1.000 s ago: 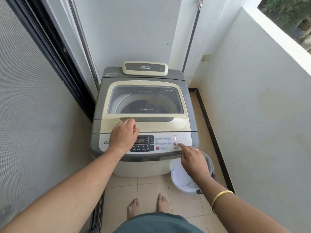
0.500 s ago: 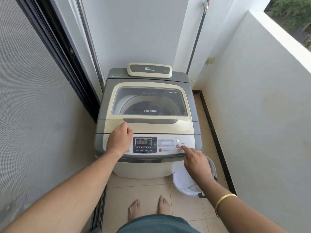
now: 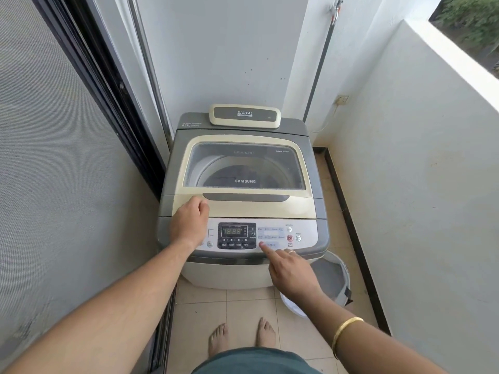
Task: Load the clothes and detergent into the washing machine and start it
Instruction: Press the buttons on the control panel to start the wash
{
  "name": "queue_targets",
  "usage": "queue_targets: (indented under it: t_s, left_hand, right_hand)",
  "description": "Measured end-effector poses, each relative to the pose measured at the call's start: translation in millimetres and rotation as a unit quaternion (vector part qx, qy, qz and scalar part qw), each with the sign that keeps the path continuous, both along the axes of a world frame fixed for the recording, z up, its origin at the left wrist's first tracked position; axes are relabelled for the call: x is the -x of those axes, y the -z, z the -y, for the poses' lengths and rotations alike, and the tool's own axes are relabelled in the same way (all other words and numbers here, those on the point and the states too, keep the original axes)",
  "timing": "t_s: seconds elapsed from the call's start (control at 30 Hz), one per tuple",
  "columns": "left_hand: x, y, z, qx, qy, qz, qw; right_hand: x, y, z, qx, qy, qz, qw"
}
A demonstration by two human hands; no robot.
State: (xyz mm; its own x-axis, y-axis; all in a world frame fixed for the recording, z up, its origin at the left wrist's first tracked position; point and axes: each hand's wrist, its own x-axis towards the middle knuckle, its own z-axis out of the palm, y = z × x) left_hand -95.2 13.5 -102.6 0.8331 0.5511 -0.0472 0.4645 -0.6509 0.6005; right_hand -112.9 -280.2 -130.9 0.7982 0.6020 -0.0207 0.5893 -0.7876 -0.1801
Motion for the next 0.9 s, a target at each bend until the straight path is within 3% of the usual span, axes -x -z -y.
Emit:
queue_targets:
  t_s: [0.47, 0.9]
  left_hand:
    - [-4, 9, -32, 0.014, -0.064, -0.014, 0.998]
    - [-5, 8, -29, -0.069, -0.031, -0.052, 0.996]
  right_hand:
    - [4, 12, -16, 0.022, 0.008, -0.013, 1.000]
    - [1, 6, -21, -0.010, 0.037, -0.014, 0.999]
